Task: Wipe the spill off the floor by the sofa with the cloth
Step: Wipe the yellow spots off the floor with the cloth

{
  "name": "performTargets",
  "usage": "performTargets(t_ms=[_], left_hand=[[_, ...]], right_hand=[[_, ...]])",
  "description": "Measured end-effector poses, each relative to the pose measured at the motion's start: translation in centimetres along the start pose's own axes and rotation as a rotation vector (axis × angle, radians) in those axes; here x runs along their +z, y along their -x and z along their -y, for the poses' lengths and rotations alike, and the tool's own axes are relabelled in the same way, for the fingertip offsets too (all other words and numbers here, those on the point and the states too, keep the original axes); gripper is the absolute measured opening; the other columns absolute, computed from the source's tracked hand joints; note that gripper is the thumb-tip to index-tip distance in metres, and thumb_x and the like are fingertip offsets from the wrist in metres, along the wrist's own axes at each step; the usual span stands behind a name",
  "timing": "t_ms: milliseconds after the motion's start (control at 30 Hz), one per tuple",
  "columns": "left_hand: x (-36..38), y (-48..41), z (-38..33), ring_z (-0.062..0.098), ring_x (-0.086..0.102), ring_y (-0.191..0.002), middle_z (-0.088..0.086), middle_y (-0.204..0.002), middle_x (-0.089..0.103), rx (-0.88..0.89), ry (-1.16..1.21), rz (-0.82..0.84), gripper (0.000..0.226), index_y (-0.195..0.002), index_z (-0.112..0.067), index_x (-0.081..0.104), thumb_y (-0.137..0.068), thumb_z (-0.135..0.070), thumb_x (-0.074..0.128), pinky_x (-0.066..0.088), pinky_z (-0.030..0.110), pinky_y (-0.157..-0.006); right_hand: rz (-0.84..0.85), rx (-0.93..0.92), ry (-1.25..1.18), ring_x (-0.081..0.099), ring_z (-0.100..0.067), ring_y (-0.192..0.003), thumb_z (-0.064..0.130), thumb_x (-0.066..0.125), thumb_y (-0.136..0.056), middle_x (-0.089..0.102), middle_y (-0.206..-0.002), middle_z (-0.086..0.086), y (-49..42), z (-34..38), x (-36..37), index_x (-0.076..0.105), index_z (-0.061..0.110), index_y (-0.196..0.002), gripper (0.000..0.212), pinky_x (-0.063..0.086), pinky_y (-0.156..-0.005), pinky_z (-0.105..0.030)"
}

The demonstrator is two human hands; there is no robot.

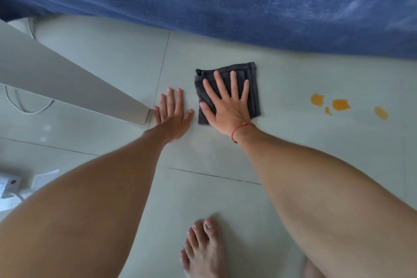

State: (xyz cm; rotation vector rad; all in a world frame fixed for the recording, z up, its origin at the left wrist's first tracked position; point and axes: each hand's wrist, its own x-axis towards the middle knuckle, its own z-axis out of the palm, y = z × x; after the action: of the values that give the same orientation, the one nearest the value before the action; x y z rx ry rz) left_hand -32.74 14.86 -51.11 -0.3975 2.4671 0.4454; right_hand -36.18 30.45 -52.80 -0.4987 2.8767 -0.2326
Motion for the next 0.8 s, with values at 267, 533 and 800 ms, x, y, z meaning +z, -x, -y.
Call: performTargets(t_ms=[267,533,800], left_hand=[[0.5,1.4,-4.2,0.023,-0.019,-0.149,0.008,-0.161,-0.02,-0.059,-0.029,-0.188,0.069,-0.155,-0.016,-0.008,-0.098,-0.027,0.028,-0.012,0.047,-0.12],[2.7,0.5,-13.2,0.021,-0.024,-0.147,0.001,-0.159,-0.026,0.116,0.016,-0.045,0.069,-0.153,-0.026,-0.013,-0.099,-0.04,0.027,-0.015,0.048,-0.118],[3.2,0.0,-13.7,0.022,-0.028,-0.146,-0.001,-0.157,-0.031,0.048,-0.02,0.004,0.073,-0.151,-0.03,-0.018,-0.097,-0.052,0.026,-0.016,0.048,-0.117]], right_hand=[[-0.023,0.093,-0.087,0.012,-0.025,-0.15,0.051,0.022,-0.093,0.02,-0.16,0.01,6.0,-5.1,0.0,0.025,0.036,-0.149,0.058,0.007,-0.12,-0.05],[-0.096,0.334,-0.065,0.02,-0.025,-0.148,0.04,0.031,-0.098,0.023,-0.159,0.009,6.5,-14.6,-2.1,0.031,0.034,-0.148,0.05,0.017,-0.118,-0.047],[-0.049,0.465,-0.046,0.014,-0.036,-0.148,0.053,0.021,-0.086,0.019,-0.161,-0.001,8.9,-19.6,-2.8,0.027,0.031,-0.15,0.067,0.012,-0.117,-0.057]])
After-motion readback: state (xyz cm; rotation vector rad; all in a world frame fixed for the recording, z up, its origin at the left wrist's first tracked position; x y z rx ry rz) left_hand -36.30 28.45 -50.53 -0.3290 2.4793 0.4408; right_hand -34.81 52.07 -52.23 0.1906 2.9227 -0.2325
